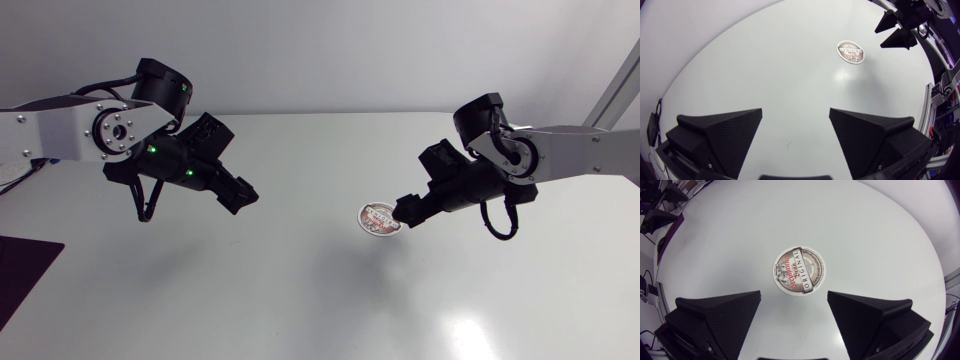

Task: Turn the coaster over.

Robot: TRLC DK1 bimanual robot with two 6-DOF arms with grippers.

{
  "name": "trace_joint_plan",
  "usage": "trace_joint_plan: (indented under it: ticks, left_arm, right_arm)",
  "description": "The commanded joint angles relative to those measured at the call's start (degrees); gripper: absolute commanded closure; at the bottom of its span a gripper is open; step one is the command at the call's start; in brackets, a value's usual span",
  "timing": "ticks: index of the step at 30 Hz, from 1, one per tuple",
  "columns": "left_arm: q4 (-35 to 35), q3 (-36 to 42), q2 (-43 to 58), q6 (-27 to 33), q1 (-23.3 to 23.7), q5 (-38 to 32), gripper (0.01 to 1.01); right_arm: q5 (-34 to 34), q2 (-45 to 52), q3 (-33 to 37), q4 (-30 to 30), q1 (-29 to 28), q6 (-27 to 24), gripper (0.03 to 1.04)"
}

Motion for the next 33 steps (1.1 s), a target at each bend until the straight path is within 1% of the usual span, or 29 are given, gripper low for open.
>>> trace_joint_plan:
  ticks: [1,8,14,17,18,19,21,22,23,26,27,28,30,33]
  left_arm:
    - [0.29,1.53,1.01,0.68,-0.98,0.07,0.089]
    - [0.46,3.20,3.11,0.94,-1.33,-0.28,0.089]
    - [0.55,6.28,8.56,1.47,-1.24,-0.72,0.089]
    - [0.64,7.59,10.85,1.47,-1.60,-0.81,0.089]
    - [0.64,7.95,11.55,1.47,-1.68,-0.81,0.089]
    - [0.64,8.30,12.17,1.56,-1.68,-0.81,0.103]
    - [0.64,9.18,13.40,1.65,-1.77,-0.81,0.193]
    - [0.64,9.53,13.93,1.74,-1.77,-0.81,0.280]
    - [0.64,9.88,14.19,1.74,-1.77,-0.81,0.372]
    - [0.64,10.58,14.89,1.56,-1.60,-0.72,0.711]
    - [0.81,10.67,15.07,1.56,-1.51,-0.54,0.720]
    - [0.81,10.67,15.33,1.56,-1.51,-0.45,0.759]
    - [0.90,10.85,15.86,1.38,-1.33,-0.45,0.805]
    - [0.81,10.67,16.12,1.30,-0.98,0.07,0.844]
  right_arm:
    - [-0.17,1.46,0.79,0.74,0.67,-0.52,0.10]
    - [-0.08,3.83,2.11,1.35,0.58,-0.96,0.10]
    - [-0.08,10.07,5.19,1.53,-0.04,-2.11,0.11]
    - [-0.17,13.50,6.68,1.44,0.32,-2.46,0.19]
    - [-0.17,14.64,7.30,1.44,0.40,-2.54,0.26]
    - [-0.35,15.43,8.00,1.53,0.32,-2.81,0.42]
    - [-0.96,16.49,9.05,2.58,0.32,-2.81,0.76]
    - [-1.40,17.01,9.85,2.58,0.49,-2.98,0.87]
    - [-1.49,17.01,10.20,2.76,0.67,-2.98,0.90]
    - [-1.49,17.98,11.52,3.11,1.55,-2.46,1.00]
    - [-1.49,18.77,12.31,2.85,1.72,-2.28,1.01]
    - [-1.49,19.65,12.92,2.58,1.99,-2.19,1.01]
    - [-1.31,21.94,14.15,2.50,2.25,-2.46,1.01]
    - [-1.23,25.19,16.09,1.35,2.25,-2.46,1.01]
